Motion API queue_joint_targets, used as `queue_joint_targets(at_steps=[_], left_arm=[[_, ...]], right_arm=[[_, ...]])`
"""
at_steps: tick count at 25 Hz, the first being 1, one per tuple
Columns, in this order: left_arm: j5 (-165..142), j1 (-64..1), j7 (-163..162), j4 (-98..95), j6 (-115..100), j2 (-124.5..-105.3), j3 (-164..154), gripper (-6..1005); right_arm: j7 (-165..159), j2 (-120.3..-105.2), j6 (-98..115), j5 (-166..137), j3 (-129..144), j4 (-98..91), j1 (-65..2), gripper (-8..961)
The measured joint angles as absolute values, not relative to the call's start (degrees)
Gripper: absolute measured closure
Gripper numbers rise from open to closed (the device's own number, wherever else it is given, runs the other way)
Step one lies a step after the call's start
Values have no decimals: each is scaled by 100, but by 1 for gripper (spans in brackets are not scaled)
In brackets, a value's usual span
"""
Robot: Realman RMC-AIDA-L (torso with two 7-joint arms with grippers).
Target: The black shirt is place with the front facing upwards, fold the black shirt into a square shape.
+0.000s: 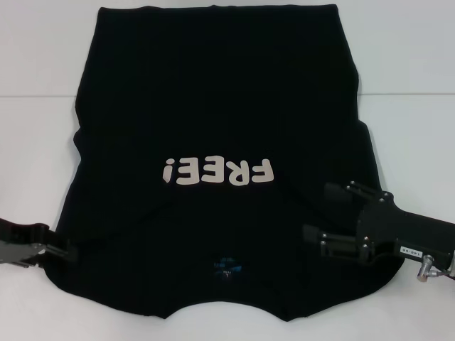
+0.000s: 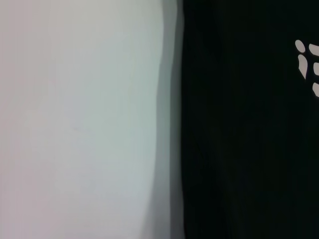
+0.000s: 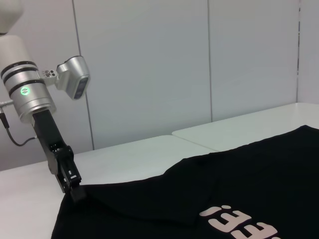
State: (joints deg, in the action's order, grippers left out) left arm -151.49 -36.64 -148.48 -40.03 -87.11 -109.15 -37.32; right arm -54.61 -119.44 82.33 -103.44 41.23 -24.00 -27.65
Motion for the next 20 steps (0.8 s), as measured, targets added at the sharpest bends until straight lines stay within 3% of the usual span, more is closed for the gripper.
queue_joint_targets(at_steps=[6,14,20], left_arm=[[-15143,-3662,-14780,-4031,-8722,-10933,-3757,542],[-15100,-3760,-14718,-4112,-8678,-10950,-3721,692],[-15093,-3822,-14664,-4114,-8725,-10960,-3722,923]], right_arm=[[-5797,-11907,8233,-10332,4112,-2438,-2754,7],[-9402,-11591,8299,-11250,4194,-4259,-2852,9],[-12755,-11041,8875,-12902,4158,-5227,-3454,10]])
